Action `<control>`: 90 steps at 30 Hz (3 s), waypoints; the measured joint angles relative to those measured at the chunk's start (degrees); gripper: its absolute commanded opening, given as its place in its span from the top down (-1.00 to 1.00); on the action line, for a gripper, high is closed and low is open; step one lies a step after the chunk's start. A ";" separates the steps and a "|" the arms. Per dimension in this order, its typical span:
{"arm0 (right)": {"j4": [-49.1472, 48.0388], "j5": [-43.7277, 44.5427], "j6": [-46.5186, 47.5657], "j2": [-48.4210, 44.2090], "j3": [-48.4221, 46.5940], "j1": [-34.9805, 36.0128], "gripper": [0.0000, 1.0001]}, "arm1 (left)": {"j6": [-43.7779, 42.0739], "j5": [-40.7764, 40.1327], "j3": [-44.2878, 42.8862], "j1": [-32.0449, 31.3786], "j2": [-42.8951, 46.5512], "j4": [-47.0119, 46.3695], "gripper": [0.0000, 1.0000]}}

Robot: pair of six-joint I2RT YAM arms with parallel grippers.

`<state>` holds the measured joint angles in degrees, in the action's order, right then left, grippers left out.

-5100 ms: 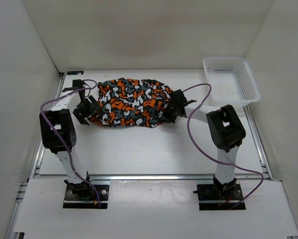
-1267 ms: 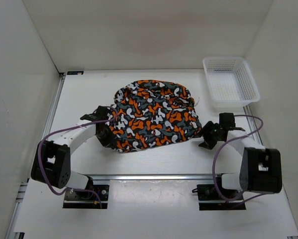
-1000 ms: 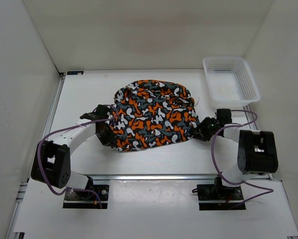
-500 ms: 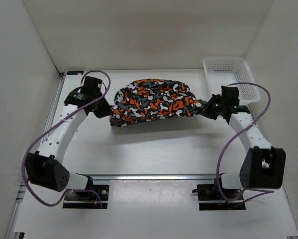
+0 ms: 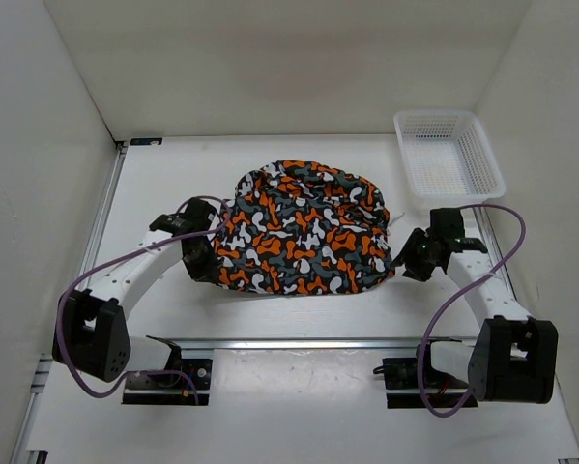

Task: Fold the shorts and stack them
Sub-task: Flatten the shorts out

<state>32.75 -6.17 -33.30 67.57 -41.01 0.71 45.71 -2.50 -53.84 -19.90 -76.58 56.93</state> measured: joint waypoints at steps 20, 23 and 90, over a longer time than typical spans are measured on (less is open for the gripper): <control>-19.80 -5.88 -9.49 9.88 8.94 3.69 1.00 | 0.22 -1.18 -2.97 0.00 1.46 -0.24 0.80; -16.57 -2.93 -9.57 11.61 3.15 4.39 1.00 | -0.28 -2.21 -8.17 0.02 0.85 2.93 0.80; -1.99 -4.98 2.75 53.02 -67.98 9.46 1.00 | -14.43 6.19 -89.61 21.03 -52.09 2.93 0.80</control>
<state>30.76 -11.16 -30.55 120.60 -108.99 10.17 31.29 3.68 -143.46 1.13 -128.66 59.86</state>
